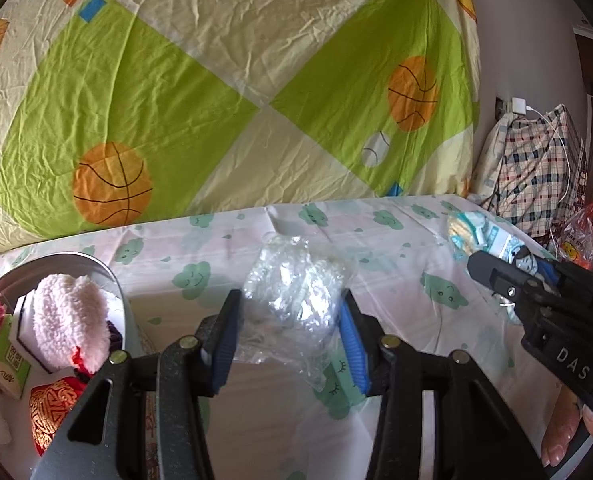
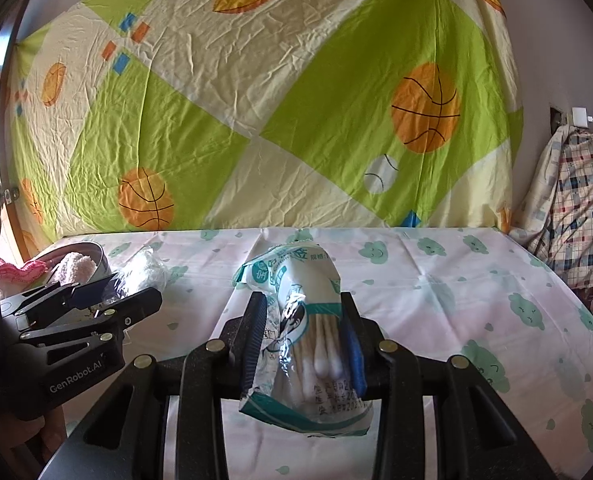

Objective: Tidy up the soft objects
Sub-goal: 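Carry the plastic bag with the left tool while the right tool carries the swab pack to the tin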

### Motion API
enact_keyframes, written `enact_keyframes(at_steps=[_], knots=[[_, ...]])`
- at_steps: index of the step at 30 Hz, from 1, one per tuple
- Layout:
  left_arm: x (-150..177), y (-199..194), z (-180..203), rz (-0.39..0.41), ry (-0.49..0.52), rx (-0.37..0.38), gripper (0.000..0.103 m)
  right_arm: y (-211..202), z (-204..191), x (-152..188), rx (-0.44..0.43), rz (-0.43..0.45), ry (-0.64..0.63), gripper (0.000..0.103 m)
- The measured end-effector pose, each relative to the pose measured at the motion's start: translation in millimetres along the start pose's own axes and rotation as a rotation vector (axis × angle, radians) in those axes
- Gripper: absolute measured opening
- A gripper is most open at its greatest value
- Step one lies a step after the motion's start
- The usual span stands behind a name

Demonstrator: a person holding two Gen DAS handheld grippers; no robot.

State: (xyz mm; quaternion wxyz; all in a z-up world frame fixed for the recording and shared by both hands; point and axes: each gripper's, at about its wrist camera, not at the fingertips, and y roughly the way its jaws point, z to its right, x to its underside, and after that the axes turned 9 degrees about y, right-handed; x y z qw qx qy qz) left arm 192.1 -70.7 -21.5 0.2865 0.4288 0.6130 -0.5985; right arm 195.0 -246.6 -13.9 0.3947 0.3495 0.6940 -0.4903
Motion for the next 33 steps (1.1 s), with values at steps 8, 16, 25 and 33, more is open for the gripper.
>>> enact_keyframes(at_steps=[8,16,25,33], knots=[[4.5,-8.7,-3.4,0.007,-0.009,-0.007,0.046,-3.6,-4.1,1.3,-0.005,0.02,-0.008,0.038],[8.3,-18.7,-7.6,0.023,-0.014,-0.029,0.046,-9.4,-3.9,3.6,-0.014,0.037,0.009,0.038],[14.1,-29.4,-14.5,0.035,-0.027,-0.056,0.046,-18.9,-12.3,8.2,-0.034,0.06,-0.002,0.039],[19.3,-42.0,-19.4,0.058,-0.038,-0.085,0.046,-26.4,-19.0,11.1,-0.054,0.082,-0.012,0.039]])
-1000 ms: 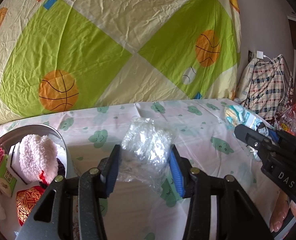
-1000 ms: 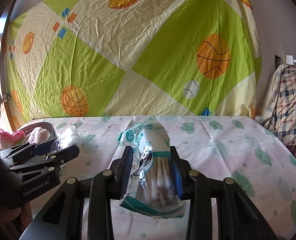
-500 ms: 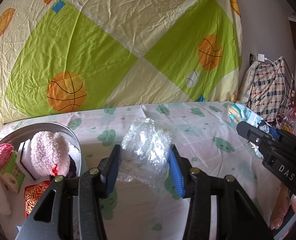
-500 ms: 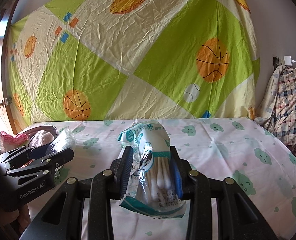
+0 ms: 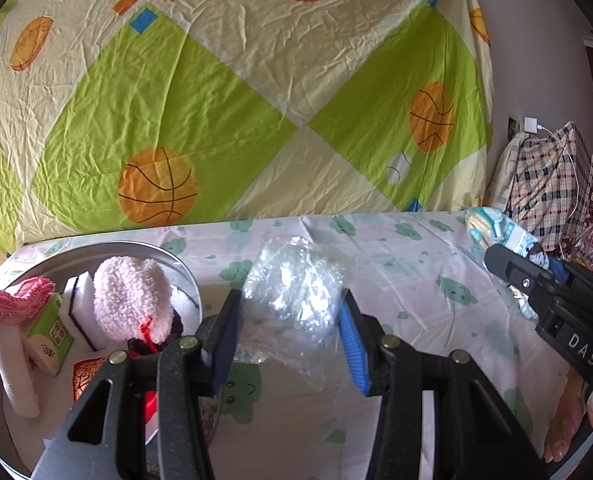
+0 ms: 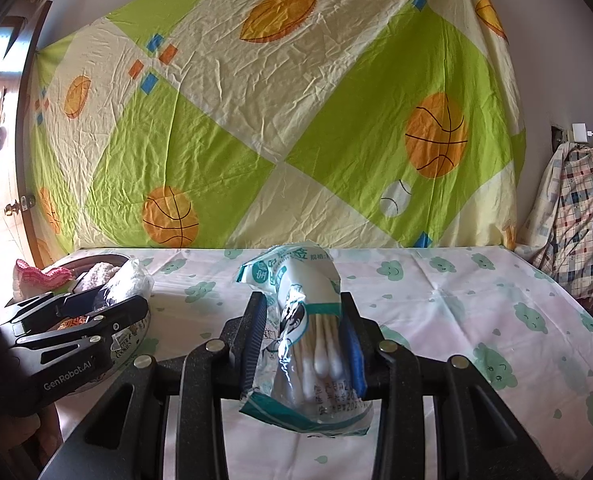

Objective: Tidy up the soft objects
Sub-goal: 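Carry the plastic bag with the left tool while the right tool carries the swab pack to the tin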

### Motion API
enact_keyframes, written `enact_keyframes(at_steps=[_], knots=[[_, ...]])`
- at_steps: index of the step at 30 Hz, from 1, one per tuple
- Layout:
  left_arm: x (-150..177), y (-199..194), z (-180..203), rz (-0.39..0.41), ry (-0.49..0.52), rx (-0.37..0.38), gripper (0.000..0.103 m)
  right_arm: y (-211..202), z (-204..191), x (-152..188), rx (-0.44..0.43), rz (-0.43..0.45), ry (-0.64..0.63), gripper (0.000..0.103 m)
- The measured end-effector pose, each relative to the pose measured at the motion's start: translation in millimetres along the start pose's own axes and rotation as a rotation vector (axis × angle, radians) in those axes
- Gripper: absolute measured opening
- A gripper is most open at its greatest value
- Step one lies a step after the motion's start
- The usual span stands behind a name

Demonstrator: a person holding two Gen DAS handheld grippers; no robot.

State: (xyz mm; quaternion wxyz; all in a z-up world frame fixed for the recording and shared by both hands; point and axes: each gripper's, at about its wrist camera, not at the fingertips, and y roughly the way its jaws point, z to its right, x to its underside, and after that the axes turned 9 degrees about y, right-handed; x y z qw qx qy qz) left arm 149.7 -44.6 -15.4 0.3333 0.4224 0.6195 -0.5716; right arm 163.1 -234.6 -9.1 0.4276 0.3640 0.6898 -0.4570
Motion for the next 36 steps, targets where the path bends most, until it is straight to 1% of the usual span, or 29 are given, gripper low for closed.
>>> enact_keyframes(at_steps=[4,6,11,16,24,36], knots=[[3.3,-8.3,-7.1,0.024,-0.023,-0.003,0.046,-3.6,-4.7,1.4,-0.012,0.013,-0.009,0.039],[5.4,-13.7,-11.4,0.037,-0.036,-0.018,0.046,-5.2,-7.3,1.8,-0.016,0.018,-0.013,0.039],[7.7,-16.3,-18.2,0.037,-0.06,-0.022,0.046,-8.1,-13.0,3.1,-0.027,0.03,-0.022,0.039],[12.0,-25.6,-24.2,0.054,-0.073,-0.029,0.046,-11.4,-18.6,4.5,-0.044,0.038,-0.02,0.039],[19.7,-36.7,-42.1,0.064,-0.123,-0.062,0.046,-16.2,-28.5,7.4,-0.066,0.044,-0.017,0.039],[24.8,-52.7,-44.8,0.104,-0.104,-0.113,0.046,-21.4,-38.1,10.0,-0.102,0.047,-0.011,0.039]])
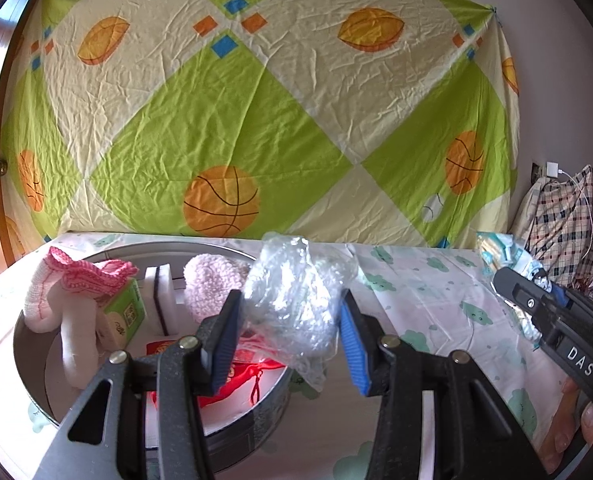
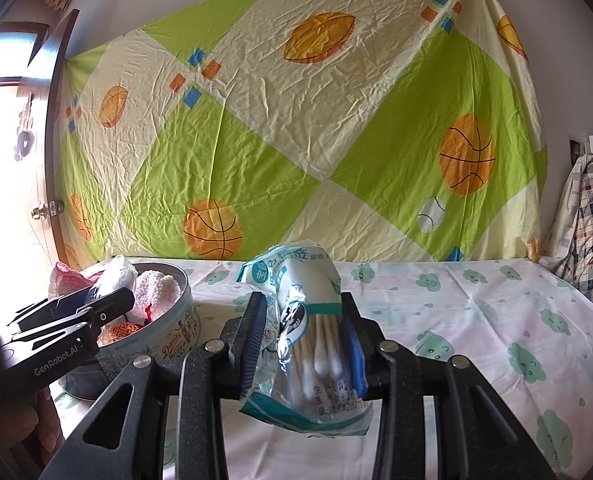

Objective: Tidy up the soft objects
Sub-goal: 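Carry the plastic bag with the left tool while the right tool carries the swab pack to the tin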

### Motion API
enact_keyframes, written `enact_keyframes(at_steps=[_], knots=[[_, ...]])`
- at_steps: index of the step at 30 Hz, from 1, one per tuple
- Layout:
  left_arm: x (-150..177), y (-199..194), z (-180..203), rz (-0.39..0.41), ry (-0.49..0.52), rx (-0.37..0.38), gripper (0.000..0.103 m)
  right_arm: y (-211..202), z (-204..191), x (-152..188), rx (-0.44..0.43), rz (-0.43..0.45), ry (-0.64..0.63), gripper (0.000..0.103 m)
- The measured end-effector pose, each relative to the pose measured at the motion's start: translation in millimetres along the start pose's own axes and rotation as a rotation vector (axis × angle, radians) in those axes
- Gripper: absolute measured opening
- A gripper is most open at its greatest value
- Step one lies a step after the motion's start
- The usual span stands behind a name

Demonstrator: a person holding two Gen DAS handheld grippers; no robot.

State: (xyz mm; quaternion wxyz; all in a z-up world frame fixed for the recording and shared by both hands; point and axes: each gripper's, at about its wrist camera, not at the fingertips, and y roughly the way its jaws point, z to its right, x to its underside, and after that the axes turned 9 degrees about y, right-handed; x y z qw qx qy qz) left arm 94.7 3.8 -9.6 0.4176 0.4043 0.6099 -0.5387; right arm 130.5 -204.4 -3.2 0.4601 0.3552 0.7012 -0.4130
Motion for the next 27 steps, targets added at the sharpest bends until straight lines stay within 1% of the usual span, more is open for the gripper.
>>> enact_keyframes(at_steps=[13,27], knots=[[2.8,-15.3,-6.9,0.032,0.013,-0.017,0.046,1.0,-10.6,3.3,-0.018,-0.011,0.002,0.039],[5.7,-24.8,-23.0,0.046,-0.004,-0.035,0.046,0.2,-32.9,10.1,-0.07,-0.03,-0.007,0.039]])
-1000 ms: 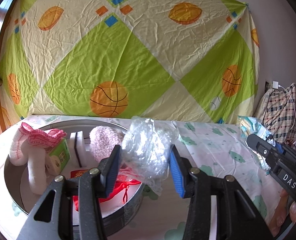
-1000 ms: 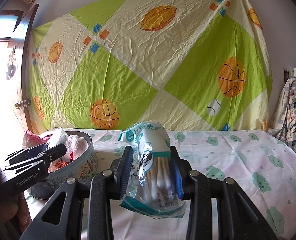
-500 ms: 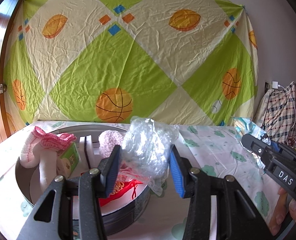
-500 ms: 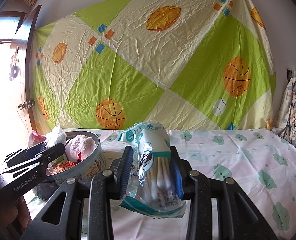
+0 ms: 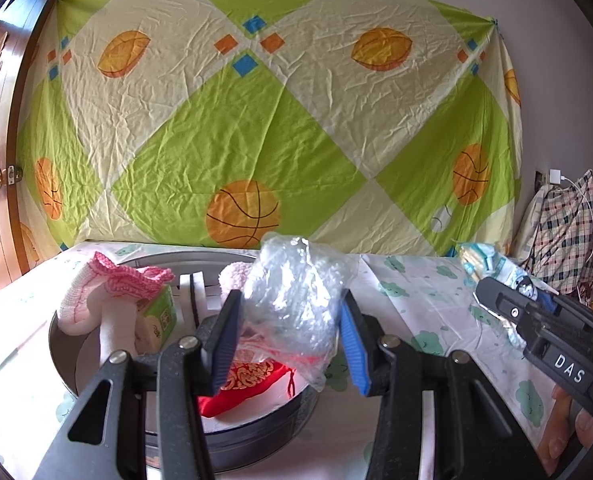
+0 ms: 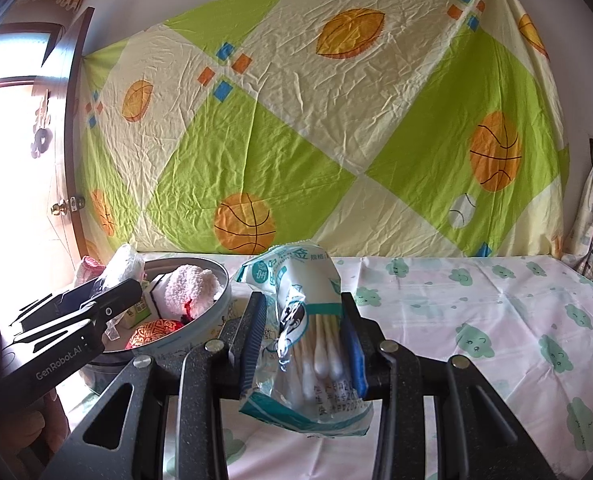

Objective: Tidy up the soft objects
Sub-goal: 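Carry the plastic bag with the left tool while the right tool carries the swab pack to the tin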

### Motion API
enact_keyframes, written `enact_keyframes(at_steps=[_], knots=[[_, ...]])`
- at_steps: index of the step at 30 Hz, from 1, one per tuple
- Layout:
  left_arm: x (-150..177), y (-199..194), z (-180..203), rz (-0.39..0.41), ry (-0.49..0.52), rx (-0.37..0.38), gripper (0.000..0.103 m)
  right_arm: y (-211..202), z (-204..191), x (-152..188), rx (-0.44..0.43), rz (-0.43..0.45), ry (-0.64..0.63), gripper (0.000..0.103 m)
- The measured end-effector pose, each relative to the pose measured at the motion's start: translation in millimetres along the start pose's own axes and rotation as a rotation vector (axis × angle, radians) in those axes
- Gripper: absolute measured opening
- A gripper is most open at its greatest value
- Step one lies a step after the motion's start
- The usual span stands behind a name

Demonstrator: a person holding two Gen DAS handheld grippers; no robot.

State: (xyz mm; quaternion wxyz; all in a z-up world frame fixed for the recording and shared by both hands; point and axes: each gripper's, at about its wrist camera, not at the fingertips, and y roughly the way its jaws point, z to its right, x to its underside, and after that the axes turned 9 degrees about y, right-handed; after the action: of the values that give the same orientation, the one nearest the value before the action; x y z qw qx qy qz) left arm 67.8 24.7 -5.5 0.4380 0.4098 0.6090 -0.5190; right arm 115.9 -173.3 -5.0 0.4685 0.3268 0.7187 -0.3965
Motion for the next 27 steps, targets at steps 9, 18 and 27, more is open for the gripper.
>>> enact_keyframes(at_steps=[9,18,27], knots=[[1.9,-2.5,-10.9,0.003,-0.01,-0.018,0.046,4.5,-16.2,4.0,-0.027,-0.016,-0.018,0.039],[4.0,-5.6,-25.5,0.006,-0.032,-0.035,0.046,8.9,-33.0,8.0,-0.058,-0.032,-0.036,0.039],[6.1,-7.8,-37.3,0.009,-0.04,-0.048,0.046,14.2,-51.4,12.3,-0.083,-0.046,-0.06,0.039]])
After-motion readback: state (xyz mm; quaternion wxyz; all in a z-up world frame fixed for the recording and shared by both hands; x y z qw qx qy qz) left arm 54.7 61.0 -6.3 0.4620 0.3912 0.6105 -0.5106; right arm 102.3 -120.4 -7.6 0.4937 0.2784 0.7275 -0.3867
